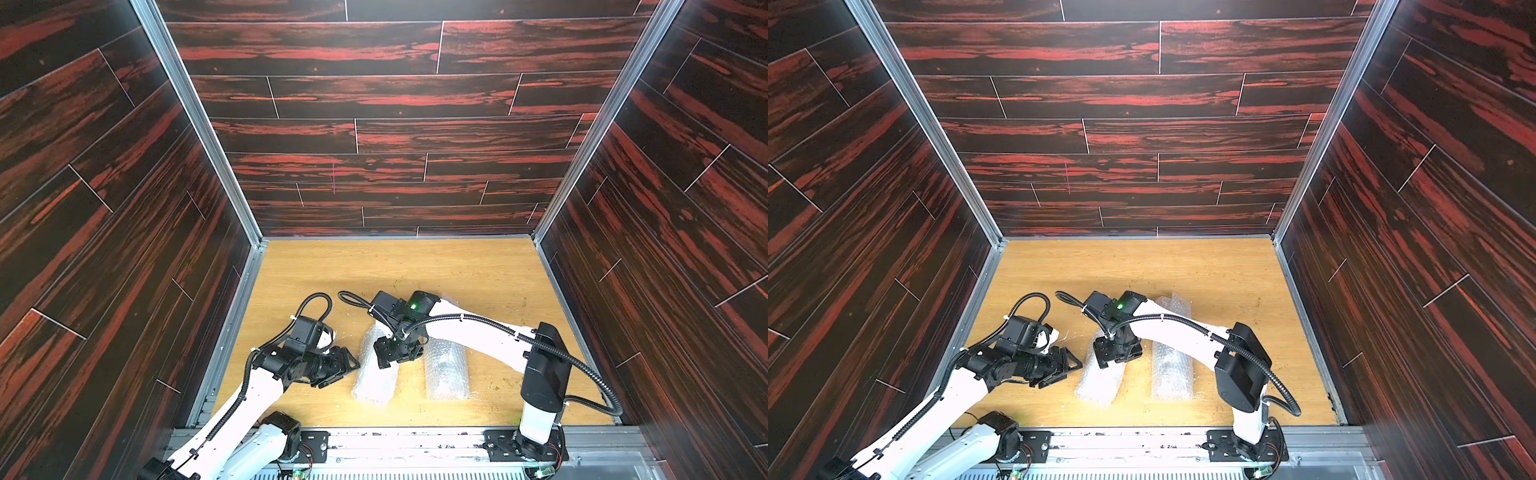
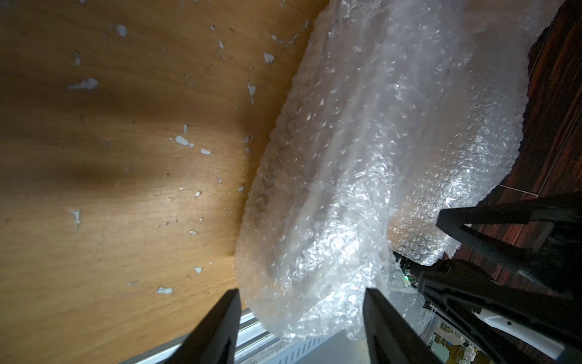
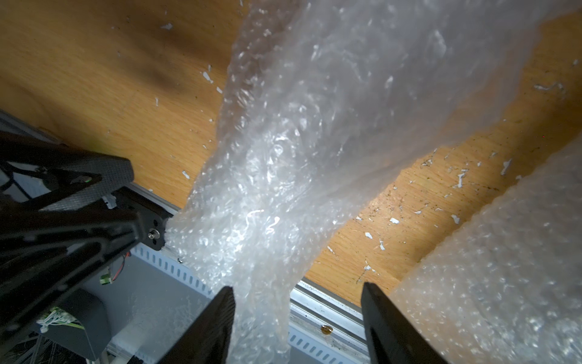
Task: Unwrap the vase from the bubble wrap
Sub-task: Unwrap the bubble wrap at the center of the board.
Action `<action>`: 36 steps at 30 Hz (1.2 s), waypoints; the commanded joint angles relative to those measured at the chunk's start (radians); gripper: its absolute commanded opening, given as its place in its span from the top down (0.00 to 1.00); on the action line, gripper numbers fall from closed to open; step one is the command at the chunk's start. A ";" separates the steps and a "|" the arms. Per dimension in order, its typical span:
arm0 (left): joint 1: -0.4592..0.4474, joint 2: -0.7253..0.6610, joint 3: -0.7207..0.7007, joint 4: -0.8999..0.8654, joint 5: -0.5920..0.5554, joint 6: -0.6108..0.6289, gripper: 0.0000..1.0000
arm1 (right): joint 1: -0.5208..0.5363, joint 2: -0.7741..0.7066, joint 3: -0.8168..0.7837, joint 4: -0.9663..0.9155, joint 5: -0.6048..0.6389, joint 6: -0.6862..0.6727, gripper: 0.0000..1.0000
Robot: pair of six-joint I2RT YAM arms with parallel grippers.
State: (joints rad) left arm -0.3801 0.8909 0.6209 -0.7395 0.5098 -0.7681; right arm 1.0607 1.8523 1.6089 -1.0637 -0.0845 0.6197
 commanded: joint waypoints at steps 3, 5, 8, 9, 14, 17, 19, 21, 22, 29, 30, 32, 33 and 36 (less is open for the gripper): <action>-0.002 -0.022 -0.015 -0.031 -0.008 -0.013 0.34 | -0.001 0.044 -0.045 0.037 -0.037 -0.006 0.32; -0.003 -0.029 -0.016 -0.034 -0.005 -0.012 0.34 | -0.002 0.056 -0.056 0.055 -0.043 -0.004 0.32; -0.003 -0.035 -0.014 -0.040 -0.014 -0.006 0.34 | -0.001 0.079 -0.058 0.071 -0.047 -0.006 0.32; -0.003 -0.034 -0.012 -0.040 -0.013 -0.005 0.34 | -0.002 0.087 -0.054 0.073 -0.046 -0.008 0.33; -0.003 -0.027 -0.013 -0.035 -0.004 -0.001 0.34 | -0.002 0.108 -0.044 0.067 -0.031 -0.011 0.43; -0.003 -0.017 -0.016 -0.028 -0.004 0.005 0.34 | -0.002 0.111 -0.049 0.052 -0.015 -0.011 0.52; -0.003 -0.007 -0.020 -0.018 -0.005 0.007 0.34 | -0.003 0.116 -0.046 0.045 -0.007 -0.012 0.57; -0.006 0.003 -0.021 -0.005 -0.005 0.007 0.34 | -0.002 0.116 -0.043 0.041 -0.002 -0.013 0.63; -0.010 0.006 -0.023 0.006 -0.006 0.003 0.34 | -0.002 0.113 -0.040 0.041 0.001 -0.013 0.67; -0.056 0.005 -0.080 0.150 -0.021 -0.068 0.33 | -0.015 0.094 -0.011 0.081 -0.027 -0.007 1.00; -0.062 0.009 -0.081 0.156 -0.025 -0.075 0.33 | -0.017 0.093 -0.003 0.086 -0.031 -0.010 1.00; -0.084 0.015 -0.067 0.202 -0.052 -0.078 0.33 | -0.020 0.091 0.014 0.094 -0.038 -0.011 1.00; -0.100 0.018 -0.058 0.208 -0.076 -0.076 0.32 | -0.021 0.088 0.016 0.105 -0.042 -0.010 1.00; -0.150 0.022 -0.050 0.225 -0.158 -0.071 0.29 | -0.027 0.077 0.017 0.131 -0.067 -0.004 1.00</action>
State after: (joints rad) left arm -0.4961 0.9104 0.5495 -0.5621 0.4393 -0.8219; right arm 1.0454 1.9312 1.6039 -0.9630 -0.1314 0.6018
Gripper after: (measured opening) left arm 0.705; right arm 0.045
